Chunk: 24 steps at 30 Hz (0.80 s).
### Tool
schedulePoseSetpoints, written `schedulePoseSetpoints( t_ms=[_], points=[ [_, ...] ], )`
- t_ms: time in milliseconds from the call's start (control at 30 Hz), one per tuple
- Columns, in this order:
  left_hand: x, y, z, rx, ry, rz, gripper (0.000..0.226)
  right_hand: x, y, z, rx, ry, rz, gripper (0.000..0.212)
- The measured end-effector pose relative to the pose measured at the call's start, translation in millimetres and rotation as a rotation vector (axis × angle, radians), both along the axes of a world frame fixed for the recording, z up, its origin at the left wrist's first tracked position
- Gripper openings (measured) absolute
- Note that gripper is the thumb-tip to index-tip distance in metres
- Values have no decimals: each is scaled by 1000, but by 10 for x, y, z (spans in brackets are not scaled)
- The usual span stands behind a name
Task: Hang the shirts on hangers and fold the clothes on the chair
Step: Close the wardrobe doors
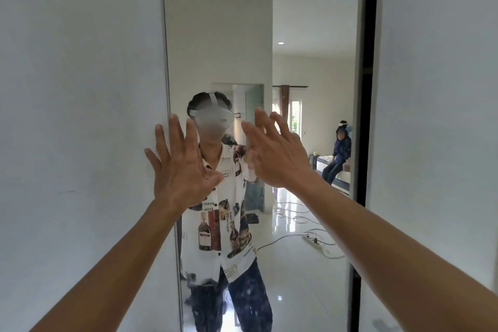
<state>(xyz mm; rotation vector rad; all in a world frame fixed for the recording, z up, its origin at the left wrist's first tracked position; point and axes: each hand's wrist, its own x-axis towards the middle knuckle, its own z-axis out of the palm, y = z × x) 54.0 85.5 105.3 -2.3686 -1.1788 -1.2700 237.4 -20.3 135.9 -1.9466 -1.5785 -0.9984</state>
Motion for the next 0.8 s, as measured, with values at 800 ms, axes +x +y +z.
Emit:
schedulePoseSetpoints(
  t_ms=[800],
  points=[
    [3066, -1720, -455, -552, -151, -756, 44, 1777, -1593, 136, -251, -348, -393, 56]
  ],
)
